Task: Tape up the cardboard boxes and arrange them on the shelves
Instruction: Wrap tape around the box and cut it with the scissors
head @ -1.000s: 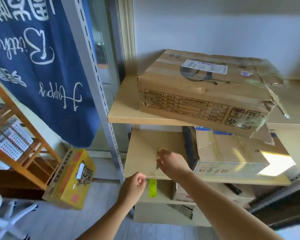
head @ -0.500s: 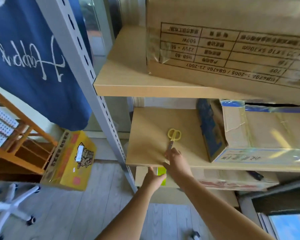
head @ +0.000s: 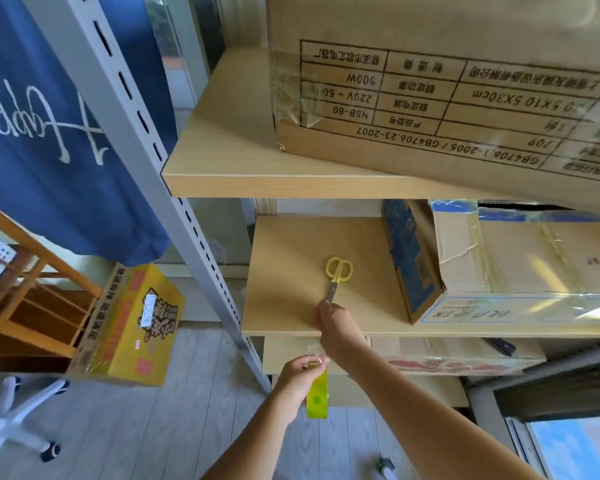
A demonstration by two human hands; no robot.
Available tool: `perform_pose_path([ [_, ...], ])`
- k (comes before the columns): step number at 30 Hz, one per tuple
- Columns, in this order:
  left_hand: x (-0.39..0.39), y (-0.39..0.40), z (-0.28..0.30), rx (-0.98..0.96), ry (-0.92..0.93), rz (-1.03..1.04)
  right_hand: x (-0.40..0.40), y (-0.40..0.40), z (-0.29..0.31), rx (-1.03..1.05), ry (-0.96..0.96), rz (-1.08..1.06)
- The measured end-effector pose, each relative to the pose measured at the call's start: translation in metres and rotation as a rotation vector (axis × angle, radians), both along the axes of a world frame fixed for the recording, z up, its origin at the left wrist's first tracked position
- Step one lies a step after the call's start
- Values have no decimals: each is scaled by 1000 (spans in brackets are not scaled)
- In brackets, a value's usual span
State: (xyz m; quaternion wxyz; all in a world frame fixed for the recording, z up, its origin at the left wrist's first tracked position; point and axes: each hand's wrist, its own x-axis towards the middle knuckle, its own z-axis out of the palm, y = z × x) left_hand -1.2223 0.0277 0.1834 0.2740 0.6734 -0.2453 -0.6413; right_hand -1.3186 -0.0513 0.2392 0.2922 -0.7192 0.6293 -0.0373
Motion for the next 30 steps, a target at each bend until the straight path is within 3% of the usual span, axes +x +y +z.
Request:
perform_pose_path([
  [5, 7, 16, 23, 46, 173, 41, 0, 15, 7, 47, 31, 15],
  [11, 12, 8, 63, -6, 123, 32, -8, 24, 33, 93, 9, -55],
  [16, 6, 12, 63, 32, 111, 64, -17, 31, 27, 134, -16, -202],
  [23, -6, 16, 63, 22, 146, 144, 2, 37, 16, 360, -277, -612],
  [26, -4, 17, 68, 11, 172, 121, 9, 40, 1, 421, -492, -798],
  [30, 1, 23, 76, -19, 109, 73, 7, 41, 7, 419, -527, -789],
])
